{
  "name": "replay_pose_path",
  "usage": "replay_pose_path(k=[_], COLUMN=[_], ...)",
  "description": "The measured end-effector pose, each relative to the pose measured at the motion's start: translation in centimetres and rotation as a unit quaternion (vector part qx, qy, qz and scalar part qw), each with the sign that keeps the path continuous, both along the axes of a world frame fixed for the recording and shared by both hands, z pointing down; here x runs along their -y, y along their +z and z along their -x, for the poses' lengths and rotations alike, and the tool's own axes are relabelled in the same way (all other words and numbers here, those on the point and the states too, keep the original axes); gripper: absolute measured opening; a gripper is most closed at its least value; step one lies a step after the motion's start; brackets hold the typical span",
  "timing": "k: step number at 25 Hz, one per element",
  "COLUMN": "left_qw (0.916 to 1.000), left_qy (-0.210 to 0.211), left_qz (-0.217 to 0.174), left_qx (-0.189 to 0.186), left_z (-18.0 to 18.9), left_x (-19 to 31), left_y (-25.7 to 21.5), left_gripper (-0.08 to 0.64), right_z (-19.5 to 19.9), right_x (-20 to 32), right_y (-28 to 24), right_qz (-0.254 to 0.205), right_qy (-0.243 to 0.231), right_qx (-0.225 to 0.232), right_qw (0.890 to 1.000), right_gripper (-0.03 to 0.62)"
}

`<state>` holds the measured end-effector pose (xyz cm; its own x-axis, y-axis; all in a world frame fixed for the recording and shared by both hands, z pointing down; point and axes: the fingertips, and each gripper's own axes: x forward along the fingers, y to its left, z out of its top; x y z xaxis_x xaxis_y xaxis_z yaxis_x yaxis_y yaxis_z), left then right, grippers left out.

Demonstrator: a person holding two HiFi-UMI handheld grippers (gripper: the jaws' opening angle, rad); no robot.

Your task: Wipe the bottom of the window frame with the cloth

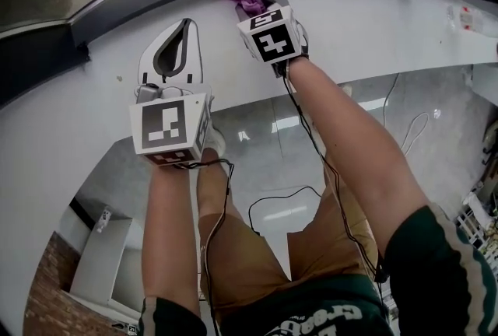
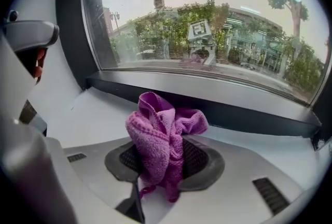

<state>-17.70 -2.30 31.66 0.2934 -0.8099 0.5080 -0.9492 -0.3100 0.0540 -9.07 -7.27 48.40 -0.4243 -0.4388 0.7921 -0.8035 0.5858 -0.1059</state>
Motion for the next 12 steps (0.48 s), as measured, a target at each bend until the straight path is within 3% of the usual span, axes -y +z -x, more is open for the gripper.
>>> replay_pose_path(k=[12], left_qw=[0.9995], left_qy=[-0.032], left_qz=[-0.003], left_qx=[-0.004], left_z=[7.6], left_x=[-1.3], left_y=[-0.4], left_gripper=[0.006], right_z=[8.5], right_x=[-1.4], right_y=[-0.2], right_qz=[0.001], right_qy=[-0.04], right_qx=[0.005], right_qw=[0.999], right_gripper=[0.167])
